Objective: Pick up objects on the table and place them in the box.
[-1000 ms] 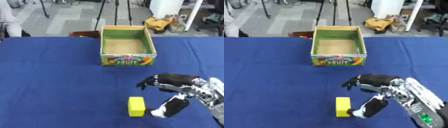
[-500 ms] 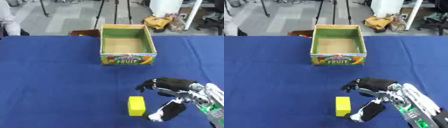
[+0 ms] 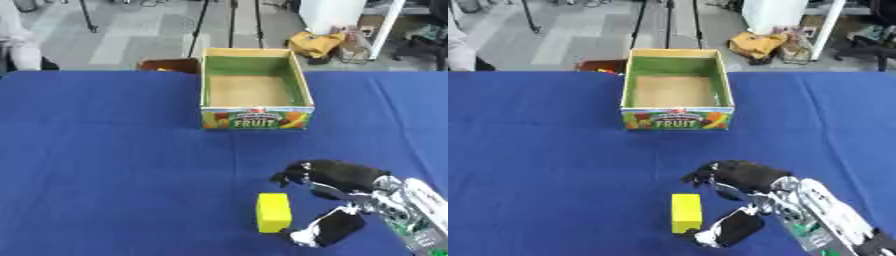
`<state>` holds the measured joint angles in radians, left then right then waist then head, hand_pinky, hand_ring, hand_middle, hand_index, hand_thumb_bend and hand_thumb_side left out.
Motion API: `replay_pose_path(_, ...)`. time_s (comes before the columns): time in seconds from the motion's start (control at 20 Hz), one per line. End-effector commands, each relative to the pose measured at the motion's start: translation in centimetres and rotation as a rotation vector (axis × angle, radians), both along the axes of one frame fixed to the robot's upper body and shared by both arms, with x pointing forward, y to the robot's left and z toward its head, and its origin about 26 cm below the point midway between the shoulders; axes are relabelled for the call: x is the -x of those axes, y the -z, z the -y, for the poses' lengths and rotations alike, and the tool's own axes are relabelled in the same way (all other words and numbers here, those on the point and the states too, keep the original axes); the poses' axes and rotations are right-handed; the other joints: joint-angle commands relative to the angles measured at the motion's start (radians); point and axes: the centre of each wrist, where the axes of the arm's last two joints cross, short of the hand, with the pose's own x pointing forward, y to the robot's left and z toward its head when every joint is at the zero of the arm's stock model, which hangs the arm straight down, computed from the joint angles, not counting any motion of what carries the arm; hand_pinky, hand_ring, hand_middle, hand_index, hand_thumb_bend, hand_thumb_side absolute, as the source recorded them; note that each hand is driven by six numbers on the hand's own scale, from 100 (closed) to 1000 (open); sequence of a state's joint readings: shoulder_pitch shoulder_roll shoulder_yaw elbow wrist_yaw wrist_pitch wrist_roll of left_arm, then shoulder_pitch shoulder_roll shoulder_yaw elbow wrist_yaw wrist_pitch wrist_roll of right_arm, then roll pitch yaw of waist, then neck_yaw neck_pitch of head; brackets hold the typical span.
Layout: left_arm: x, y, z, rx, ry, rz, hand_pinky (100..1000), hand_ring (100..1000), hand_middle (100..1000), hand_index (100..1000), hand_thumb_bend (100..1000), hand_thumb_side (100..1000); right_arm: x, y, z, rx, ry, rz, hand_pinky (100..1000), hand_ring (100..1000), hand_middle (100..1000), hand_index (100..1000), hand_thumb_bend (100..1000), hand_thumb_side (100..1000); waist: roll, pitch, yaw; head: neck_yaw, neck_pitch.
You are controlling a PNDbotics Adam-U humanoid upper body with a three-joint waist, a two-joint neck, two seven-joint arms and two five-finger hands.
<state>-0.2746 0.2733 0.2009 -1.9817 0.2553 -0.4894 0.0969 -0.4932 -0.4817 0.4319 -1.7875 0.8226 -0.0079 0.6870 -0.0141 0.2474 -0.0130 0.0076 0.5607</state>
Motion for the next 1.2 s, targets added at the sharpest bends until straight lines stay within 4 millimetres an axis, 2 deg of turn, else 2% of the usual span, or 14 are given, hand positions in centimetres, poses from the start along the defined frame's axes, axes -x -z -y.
replay_pose_path(0.05,0.1,-0.9,0.2,-0.015,0.007,0.03,556,795,894,949,100,1000,-0.2,0.1,0.0,0.008,0.016,0.043,944,947,757,961,403,647,0.002,-0.011,0.001,-0.003,-0.012)
replay_pose_path(0.3,0.1,-0.9,0.2,-0.014,0.009,0.031,557,797,895,950,100,1000,-0.4,1.1,-0.2,-0.004,0.023,0.037,948,944,741,952,372,660,0.004,-0.005,0.005,-0.006,-0.018)
replay_pose_path(0.45,0.1,-0.9,0.3,-0.016,0.011,0.031,557,798,896,950,100,1000,-0.4,1.4,-0.4,-0.009,0.02,0.033,950,943,733,947,388,654,0.005,-0.002,0.007,-0.008,-0.018)
replay_pose_path(0.7,0.1,-0.9,0.3,-0.017,0.011,0.031,557,798,896,949,100,1000,-0.3,1.2,-0.6,-0.015,0.007,0.038,945,937,671,882,433,626,0.004,-0.002,0.009,-0.007,-0.017)
replay_pose_path(1.2,0.1,-1.0,0.3,-0.018,0.012,0.03,558,800,897,949,100,1000,-0.5,1.5,-0.6,-0.037,0.016,0.022,935,918,568,812,382,604,0.002,0.002,0.015,-0.01,-0.026)
